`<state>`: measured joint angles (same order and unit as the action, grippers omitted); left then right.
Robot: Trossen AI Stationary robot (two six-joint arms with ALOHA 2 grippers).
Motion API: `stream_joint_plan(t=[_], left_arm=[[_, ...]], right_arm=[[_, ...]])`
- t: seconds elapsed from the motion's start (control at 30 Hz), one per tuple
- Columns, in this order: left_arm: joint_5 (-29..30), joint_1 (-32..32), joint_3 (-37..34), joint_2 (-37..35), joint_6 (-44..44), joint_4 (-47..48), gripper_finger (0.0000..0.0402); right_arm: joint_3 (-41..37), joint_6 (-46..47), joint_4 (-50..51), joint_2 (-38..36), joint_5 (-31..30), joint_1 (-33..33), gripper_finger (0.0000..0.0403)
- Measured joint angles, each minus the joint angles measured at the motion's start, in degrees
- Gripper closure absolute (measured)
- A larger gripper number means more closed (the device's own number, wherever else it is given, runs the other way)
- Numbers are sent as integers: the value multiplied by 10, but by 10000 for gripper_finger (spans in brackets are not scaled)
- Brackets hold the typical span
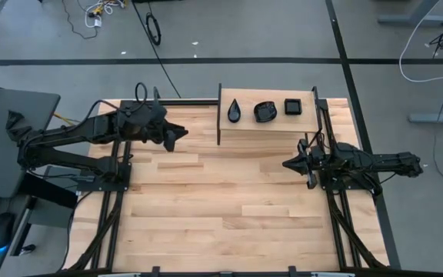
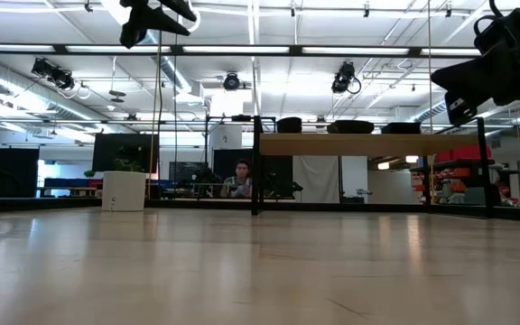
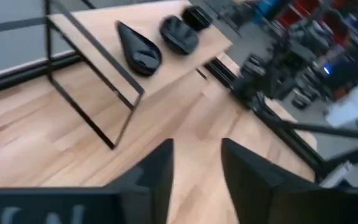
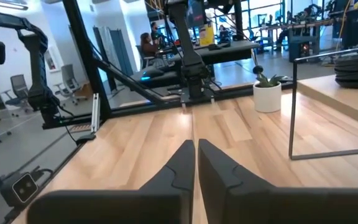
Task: Pick & Place Mini shaped plates
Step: Return to Home Position
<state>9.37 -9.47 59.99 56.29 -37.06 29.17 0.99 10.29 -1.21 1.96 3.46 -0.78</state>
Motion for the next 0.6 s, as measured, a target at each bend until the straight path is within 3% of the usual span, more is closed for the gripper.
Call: stream_joint_plan(t=[0.23, 0.4, 0.6], left_arm=[[-44, -4, -51, -10, 46, -55, 389], [-62, 2, -136, -39, 51, -146, 397], [-63, 3, -261, -131, 107, -255, 398]], right_arm=[[0, 1, 0, 0, 0, 0, 377], [0, 1, 0, 0, 0, 0, 377], [0, 1, 0, 0, 0, 0, 376]])
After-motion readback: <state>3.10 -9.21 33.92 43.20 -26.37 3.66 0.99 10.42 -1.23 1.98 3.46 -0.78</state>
